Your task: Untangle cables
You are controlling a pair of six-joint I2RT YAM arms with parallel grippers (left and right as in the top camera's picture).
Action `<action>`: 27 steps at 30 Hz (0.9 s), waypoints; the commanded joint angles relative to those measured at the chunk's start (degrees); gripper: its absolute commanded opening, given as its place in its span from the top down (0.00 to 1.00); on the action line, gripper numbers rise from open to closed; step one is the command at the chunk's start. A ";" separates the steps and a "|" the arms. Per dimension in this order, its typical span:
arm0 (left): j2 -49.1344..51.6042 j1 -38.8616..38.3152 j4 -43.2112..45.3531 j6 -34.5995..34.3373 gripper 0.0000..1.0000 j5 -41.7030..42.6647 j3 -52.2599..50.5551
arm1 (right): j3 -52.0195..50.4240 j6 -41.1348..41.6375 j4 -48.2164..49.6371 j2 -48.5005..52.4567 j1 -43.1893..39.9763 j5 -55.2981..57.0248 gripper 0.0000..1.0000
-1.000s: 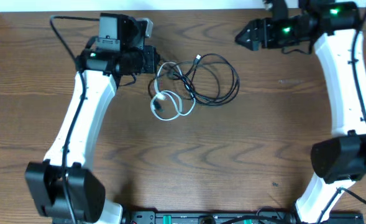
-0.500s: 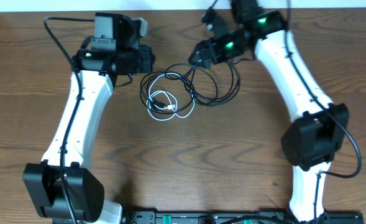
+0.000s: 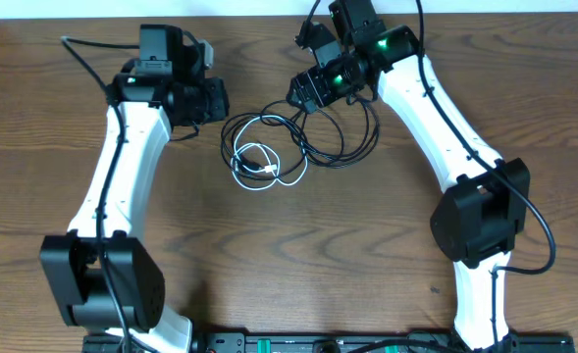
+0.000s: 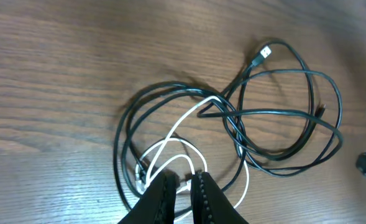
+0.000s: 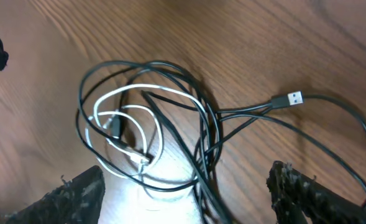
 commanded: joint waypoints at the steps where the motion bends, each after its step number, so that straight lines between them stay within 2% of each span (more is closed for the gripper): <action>1: 1.29 -0.63 0.00 -0.22 0.85 0.83 0.66 | -0.17 -7.87 -0.37 3.06 0.50 -5.42 0.22; 5: 1.99 -0.70 -0.04 -0.24 0.85 0.83 0.66 | -0.17 -10.34 -1.57 5.33 1.75 -7.21 0.26; 9: 2.12 -0.70 -0.02 -0.24 0.85 0.83 0.66 | -0.20 -11.17 -2.71 6.67 2.51 -7.19 0.39; 10: 2.12 -0.70 -0.04 -0.22 0.85 0.81 0.66 | -0.20 -11.13 -2.78 6.75 2.60 -7.19 0.45; 14: 2.14 -0.70 -0.02 -0.22 0.85 0.81 0.66 | 0.00 -11.02 -2.27 6.58 2.64 -7.74 0.95; 15: 2.14 -0.70 -0.02 -0.24 0.85 0.81 0.66 | 0.26 -10.51 -2.29 6.47 2.49 -8.28 0.99; 22: 2.16 -0.98 0.00 -0.24 0.85 1.01 0.66 | 3.23 -7.82 -3.63 2.34 -0.79 -15.23 0.99; 27: 2.23 -2.78 0.44 -0.24 0.85 1.03 0.66 | 3.28 -7.87 -3.61 -4.22 -4.26 -26.21 0.99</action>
